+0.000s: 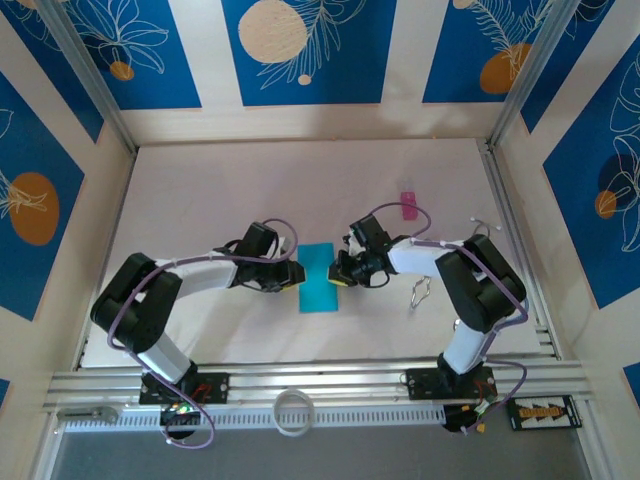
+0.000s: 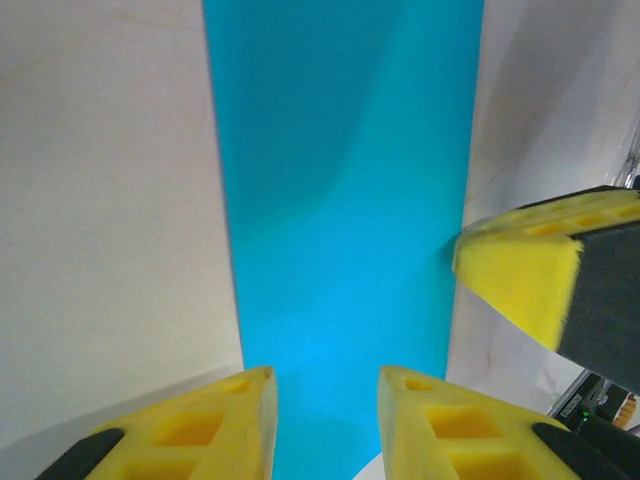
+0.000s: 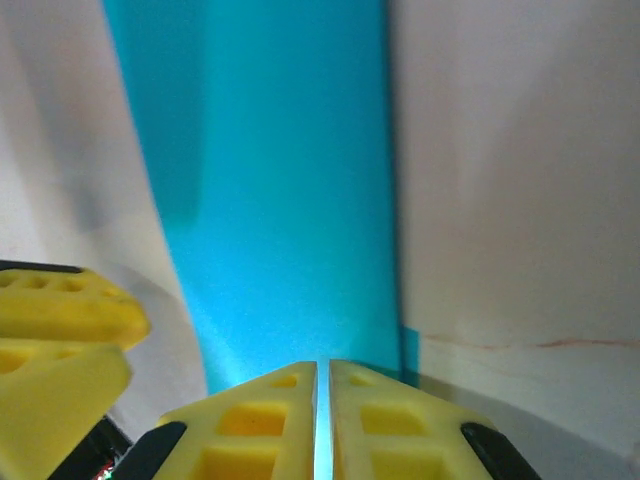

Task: Fold a paper plane with a square sheet of paper (pick it up from the middle)
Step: Third fold the triangle at the center of the table.

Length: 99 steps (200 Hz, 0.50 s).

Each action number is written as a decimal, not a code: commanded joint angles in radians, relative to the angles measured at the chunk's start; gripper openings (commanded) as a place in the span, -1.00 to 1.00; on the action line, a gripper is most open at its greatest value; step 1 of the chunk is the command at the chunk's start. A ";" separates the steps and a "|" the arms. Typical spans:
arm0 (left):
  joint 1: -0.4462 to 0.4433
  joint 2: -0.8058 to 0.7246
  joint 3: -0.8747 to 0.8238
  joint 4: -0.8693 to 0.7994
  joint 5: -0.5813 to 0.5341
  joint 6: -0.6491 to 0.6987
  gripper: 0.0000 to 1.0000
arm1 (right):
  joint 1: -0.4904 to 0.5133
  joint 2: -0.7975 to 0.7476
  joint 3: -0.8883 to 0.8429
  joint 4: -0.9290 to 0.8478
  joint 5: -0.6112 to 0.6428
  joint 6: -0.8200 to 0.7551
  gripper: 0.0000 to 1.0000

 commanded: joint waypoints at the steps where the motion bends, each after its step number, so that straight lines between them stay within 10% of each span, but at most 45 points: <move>1: 0.011 0.004 0.004 -0.050 0.009 0.022 -0.34 | -0.002 0.031 0.019 -0.070 0.027 0.013 -0.78; 99: 0.009 0.064 0.061 -0.140 0.038 0.020 -0.35 | -0.031 0.046 -0.070 0.026 -0.003 0.069 -0.79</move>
